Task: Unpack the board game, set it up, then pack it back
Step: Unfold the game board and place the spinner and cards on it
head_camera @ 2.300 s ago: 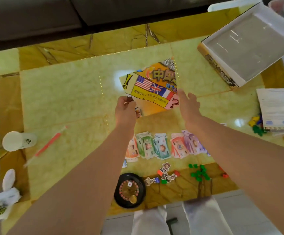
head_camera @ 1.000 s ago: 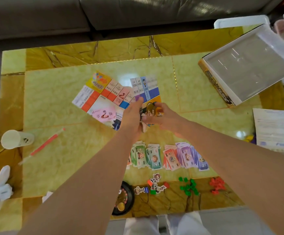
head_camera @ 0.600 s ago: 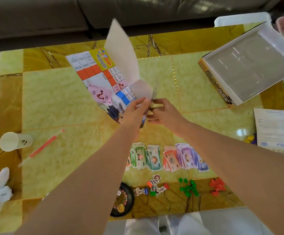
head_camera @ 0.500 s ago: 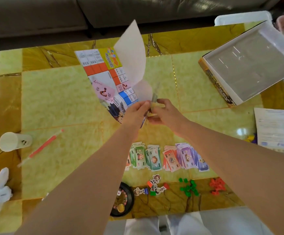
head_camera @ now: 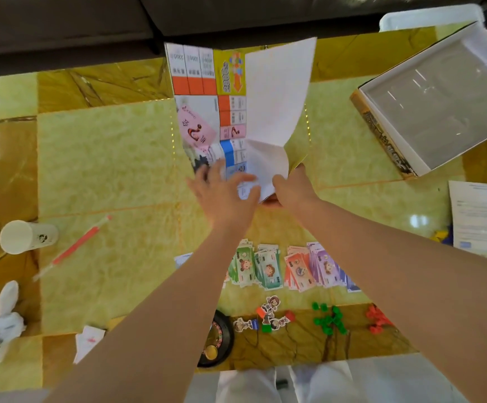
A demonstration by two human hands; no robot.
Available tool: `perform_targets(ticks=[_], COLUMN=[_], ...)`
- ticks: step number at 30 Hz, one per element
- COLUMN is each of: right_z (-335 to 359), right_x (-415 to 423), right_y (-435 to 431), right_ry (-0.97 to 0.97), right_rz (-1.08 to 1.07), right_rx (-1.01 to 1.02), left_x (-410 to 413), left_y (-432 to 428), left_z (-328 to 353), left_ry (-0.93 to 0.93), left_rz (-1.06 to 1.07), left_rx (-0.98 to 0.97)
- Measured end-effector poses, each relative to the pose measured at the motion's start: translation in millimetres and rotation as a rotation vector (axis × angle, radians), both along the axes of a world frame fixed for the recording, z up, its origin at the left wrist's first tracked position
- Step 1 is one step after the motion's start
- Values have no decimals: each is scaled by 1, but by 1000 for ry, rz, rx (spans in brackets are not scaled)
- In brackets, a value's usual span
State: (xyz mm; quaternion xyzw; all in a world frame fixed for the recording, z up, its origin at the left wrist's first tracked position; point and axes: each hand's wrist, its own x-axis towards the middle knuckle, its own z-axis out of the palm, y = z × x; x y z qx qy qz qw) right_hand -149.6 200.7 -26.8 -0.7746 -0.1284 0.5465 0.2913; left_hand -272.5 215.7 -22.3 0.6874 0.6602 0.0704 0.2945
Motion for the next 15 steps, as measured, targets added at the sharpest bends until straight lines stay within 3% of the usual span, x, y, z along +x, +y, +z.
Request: perform_targets(ticks=[1,3,7,9,12,15], right_z=[-1,2,-4,-1,-1,0], right_x=[1,1,5,6,19,34], right_y=[1,1,0,1,-1,-3], right_ry=[-19,-49,-71,-125,-392,-715], right_rz=[-2,21,81,47,-22,85], right_rx=[27,69,73,71,100,4], left_x=[-1,-4,-11,-15,-20,-23], left_y=[3,7,13,14,13,16], left_z=[3,7,1,-1,-1,-2], left_ry=[46,14,-376,-419,-442,-429], left_rz=[94,315,638,618,631,655], left_rx=[80,38,-429,-492,-479,-452])
